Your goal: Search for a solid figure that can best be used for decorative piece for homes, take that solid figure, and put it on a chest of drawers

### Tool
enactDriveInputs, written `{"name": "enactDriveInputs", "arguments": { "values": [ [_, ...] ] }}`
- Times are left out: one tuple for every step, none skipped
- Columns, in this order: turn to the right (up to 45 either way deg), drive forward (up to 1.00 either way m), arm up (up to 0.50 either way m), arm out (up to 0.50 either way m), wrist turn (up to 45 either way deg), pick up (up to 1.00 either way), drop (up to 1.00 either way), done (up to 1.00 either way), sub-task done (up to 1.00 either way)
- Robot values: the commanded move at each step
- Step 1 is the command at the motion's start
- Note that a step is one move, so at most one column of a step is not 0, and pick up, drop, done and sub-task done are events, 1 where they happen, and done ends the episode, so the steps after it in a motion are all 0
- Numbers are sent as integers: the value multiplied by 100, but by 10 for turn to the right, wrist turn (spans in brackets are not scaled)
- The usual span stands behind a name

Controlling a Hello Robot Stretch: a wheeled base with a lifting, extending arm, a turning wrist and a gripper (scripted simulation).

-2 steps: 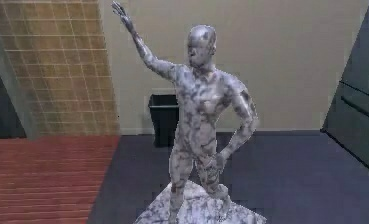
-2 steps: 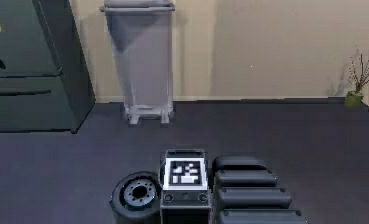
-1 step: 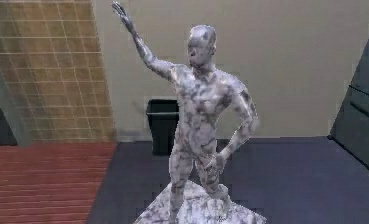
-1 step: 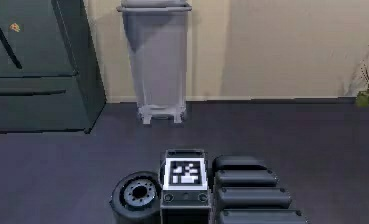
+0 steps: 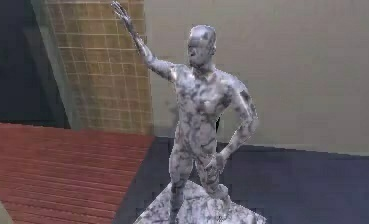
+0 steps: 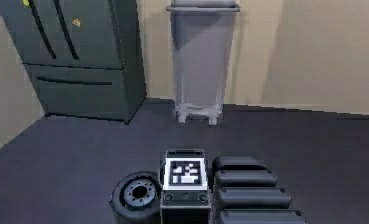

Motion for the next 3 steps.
{"name": "enactDriveInputs", "arguments": {
  "values": [
    [0, 90, 0, 0, 0, 0, 0, 0, 0],
    [-450, 0, 0, 0, 0, 0, 0, 0, 0],
    [-330, 0, 0, 0, 0, 0, 0, 0, 0]
  ]
}}
